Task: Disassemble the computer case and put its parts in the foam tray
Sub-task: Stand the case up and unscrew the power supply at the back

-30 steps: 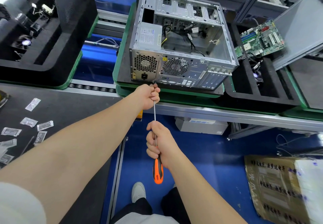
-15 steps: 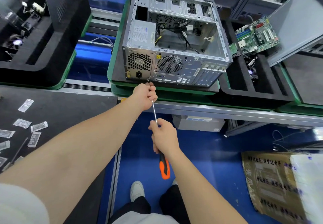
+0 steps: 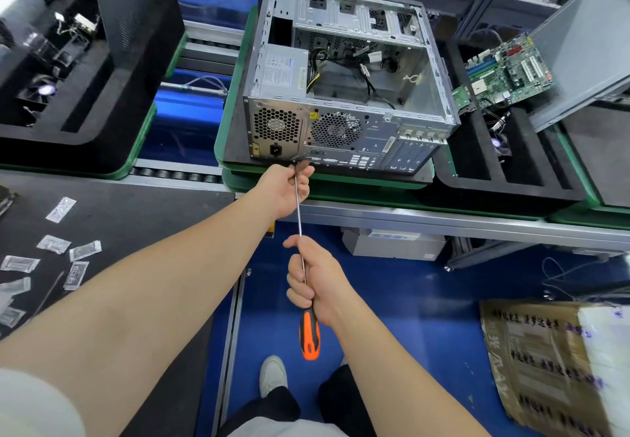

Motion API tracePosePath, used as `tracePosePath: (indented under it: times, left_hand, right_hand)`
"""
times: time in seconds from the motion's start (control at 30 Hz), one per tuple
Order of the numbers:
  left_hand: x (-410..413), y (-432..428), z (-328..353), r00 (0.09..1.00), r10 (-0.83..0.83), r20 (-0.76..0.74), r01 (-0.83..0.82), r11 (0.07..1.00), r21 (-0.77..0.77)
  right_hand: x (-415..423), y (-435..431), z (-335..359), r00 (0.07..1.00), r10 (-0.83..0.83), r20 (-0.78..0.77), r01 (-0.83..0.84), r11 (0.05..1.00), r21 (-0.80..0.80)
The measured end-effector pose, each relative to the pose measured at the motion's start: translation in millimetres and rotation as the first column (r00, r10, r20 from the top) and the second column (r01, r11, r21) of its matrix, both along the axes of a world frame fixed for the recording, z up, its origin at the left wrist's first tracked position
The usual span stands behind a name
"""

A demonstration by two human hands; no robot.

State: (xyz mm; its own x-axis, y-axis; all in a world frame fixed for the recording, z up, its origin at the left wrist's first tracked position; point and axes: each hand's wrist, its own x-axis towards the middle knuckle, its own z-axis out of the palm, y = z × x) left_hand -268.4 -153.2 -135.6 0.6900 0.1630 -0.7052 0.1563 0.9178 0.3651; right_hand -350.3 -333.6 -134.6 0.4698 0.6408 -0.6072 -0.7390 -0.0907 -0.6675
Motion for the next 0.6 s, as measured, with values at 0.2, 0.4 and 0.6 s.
tracePosePath:
  times: [0.2,0.4,0.6]
  left_hand:
    - [2.8,-3.7,-1.9,0.999,0.041,0.004,-0.041,0.999,0.027]
    - [1.7,-2.8,-4.1,0.998,0.062,-0.008,-0.061,0.998,0.03]
    - [1.3,0.1,-6.4,0.997,0.081,-0.015,-0.081,0.997,-0.003]
  right_hand:
    - [-2.0,0.9,-4.9,0.922,0.081,0.38,0.049,0.946,-0.321]
    - [-2.7,-3.6,-10.0,0.912,0.112,0.395,0.031,0.94,-0.339]
    - [-2.4,-6.6,-14.0,0.908,0.118,0.401,0.027,0.941,-0.338]
